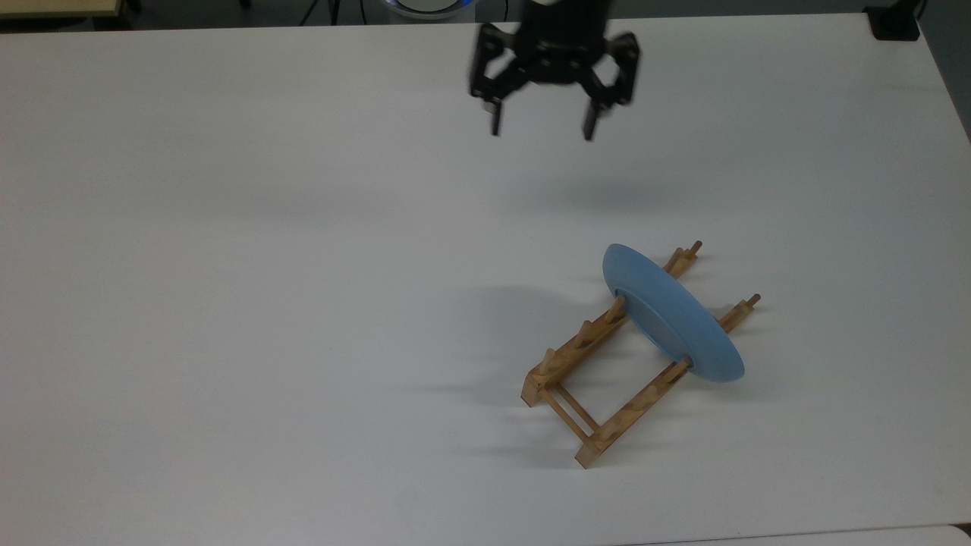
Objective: Pick plate from plate rack
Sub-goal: 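Move the open gripper down to the rim of the blue plate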
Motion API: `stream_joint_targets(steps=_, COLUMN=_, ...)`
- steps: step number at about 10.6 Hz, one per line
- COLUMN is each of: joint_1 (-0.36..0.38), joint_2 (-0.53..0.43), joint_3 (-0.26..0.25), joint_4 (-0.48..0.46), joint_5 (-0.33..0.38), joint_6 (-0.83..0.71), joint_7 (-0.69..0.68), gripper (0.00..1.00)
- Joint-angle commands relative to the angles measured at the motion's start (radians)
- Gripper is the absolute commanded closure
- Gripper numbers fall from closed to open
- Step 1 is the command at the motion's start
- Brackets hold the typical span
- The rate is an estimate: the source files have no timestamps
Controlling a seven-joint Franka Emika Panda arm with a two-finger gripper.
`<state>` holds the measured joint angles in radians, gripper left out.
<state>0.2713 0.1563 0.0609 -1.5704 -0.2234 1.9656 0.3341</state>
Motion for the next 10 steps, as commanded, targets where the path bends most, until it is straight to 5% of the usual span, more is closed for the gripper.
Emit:
stream_joint_targets(steps=1, joint_1=0.083, joint_2=0.067, joint_3=-0.009, joint_4=0.023, joint_5=-0.14, joint_6=0.097, joint_7=0.198, gripper=0.02)
stream_joint_targets(steps=6, joint_1=0.146, joint_2=0.17, joint_3=-0.009, joint_4=0.056, joint_5=-0.359, joint_6=0.193, joint_7=0.416, gripper=0.27)
stream_joint_targets(steps=10, joint_1=0.154, joint_2=0.25, joint_3=-0.009, joint_4=0.107, joint_5=-0.442, joint_6=0.205, joint_7=0.494, gripper=0.32)
